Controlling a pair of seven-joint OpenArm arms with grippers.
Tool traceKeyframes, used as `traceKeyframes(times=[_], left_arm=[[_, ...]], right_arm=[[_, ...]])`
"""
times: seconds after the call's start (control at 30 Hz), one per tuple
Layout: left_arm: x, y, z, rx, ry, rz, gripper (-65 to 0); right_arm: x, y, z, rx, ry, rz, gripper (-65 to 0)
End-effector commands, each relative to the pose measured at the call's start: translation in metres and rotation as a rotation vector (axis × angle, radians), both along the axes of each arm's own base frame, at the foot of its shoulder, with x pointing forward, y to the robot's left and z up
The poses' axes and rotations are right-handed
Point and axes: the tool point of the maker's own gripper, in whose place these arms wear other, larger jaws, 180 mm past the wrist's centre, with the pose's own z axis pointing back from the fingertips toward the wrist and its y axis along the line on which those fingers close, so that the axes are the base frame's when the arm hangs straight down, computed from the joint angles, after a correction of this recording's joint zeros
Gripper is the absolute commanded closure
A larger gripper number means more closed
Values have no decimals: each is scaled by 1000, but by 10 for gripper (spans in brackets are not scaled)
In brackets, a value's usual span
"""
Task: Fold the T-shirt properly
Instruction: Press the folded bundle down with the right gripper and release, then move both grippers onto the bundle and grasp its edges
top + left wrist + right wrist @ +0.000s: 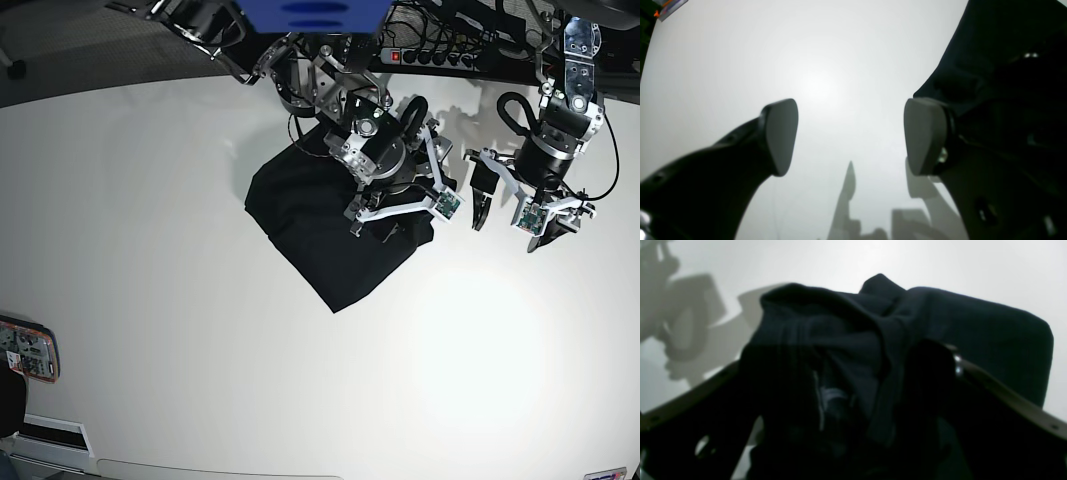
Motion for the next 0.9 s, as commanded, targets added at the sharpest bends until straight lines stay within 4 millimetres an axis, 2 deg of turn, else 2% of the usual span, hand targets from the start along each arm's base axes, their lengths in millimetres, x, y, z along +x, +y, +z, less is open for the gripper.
traceKeyframes(times=[0.0, 0.13, 0.23, 0.37, 0.5, 0.67, 0.73, 0.87], left_arm=[[5, 1, 13, 5, -46, -8, -481], [6, 1, 14, 5, -50, -8, -481], [7, 1, 14, 5, -52, -8, -481], [7, 1, 15, 6, -54, -8, -481], [8, 3, 16, 21, -53, -16, -481], [8, 3, 16, 22, -52, -15, -481], [8, 4, 14, 22, -48, -13, -481], [3, -4, 8, 3, -29, -28, -481]], right_arm=[[0, 10, 12, 46, -19, 3, -533], [-9, 6, 13, 43, -28, 27, -533], [-32, 3, 0, -21, -23, 111, -533], [-42, 7, -1, -28, -28, 153, -533], [-34, 14, 17, 62, -82, 148, -533], [-28, 9, 33, 131, -159, 163, -533], [-23, 1, 32, 140, -179, 159, -533], [18, -29, 38, 160, -230, 31, -533]])
